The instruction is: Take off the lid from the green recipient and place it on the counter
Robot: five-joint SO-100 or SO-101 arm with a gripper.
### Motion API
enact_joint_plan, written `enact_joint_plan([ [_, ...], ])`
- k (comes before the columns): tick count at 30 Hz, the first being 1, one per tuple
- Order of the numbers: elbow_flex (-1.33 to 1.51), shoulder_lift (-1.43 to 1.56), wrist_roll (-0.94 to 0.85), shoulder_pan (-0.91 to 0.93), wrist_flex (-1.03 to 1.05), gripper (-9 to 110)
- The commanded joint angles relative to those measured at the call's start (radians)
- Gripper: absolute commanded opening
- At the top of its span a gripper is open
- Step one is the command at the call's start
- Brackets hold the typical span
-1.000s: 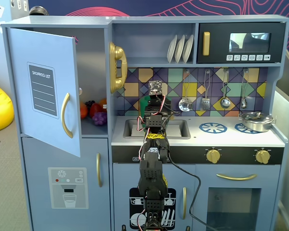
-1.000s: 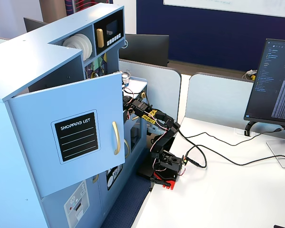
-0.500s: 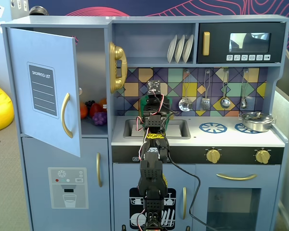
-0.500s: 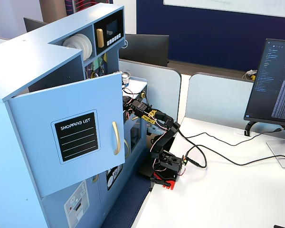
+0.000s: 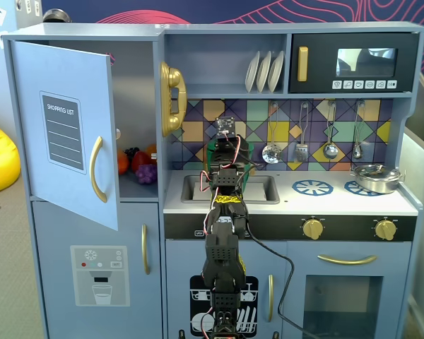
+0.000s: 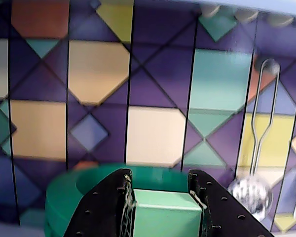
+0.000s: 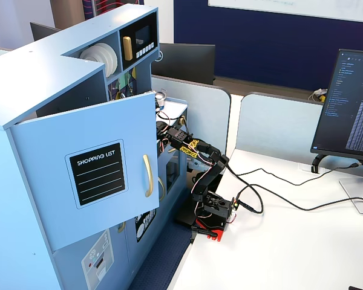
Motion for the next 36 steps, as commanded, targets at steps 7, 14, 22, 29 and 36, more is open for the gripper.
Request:
enact_joint_plan([
  [7, -0.161, -0.023, 0.020, 0.002, -0.078, 0],
  [14, -0.170, -0.017, 0.037, 0.072, -0.064, 0],
  [22, -0.198, -0.040, 0.074, 0.245, -0.061, 0],
  [29, -0.198, -0.048, 0.118, 0.411, -0.061, 0],
  [36, -0.199, -0.086, 0.144, 0.546, -0.083, 0],
])
